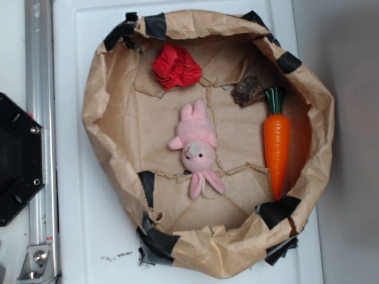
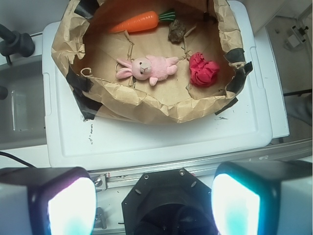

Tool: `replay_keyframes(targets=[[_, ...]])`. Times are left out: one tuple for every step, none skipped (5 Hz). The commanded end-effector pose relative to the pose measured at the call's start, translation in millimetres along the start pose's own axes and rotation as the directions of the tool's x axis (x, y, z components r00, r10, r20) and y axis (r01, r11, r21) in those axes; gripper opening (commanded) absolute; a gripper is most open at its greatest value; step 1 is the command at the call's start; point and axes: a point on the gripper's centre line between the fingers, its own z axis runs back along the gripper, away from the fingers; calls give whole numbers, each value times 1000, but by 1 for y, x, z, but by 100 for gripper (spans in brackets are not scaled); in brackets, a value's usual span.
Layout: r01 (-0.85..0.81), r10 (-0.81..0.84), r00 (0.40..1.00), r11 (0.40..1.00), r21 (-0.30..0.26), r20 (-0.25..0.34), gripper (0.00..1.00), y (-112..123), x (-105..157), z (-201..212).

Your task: Grab the rock.

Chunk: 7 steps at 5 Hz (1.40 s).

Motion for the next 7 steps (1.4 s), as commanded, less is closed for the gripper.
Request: replay_keyframes(targets=[[0,0,1000,1000,0,0,100,0,0,0],[121,-122,991,992,28,47,100,8,34,-21],[236,-241,965,970,64,106,100,10,65,-43],[306,-326,922,944,122,209,100,13,93,-65],[271,-283,943,958,90,175,100,30,116,-101],[235,-265,950,955,181,167,100,41,128,-118],[235,-265,950,955,181,167,100,41,128,-118]])
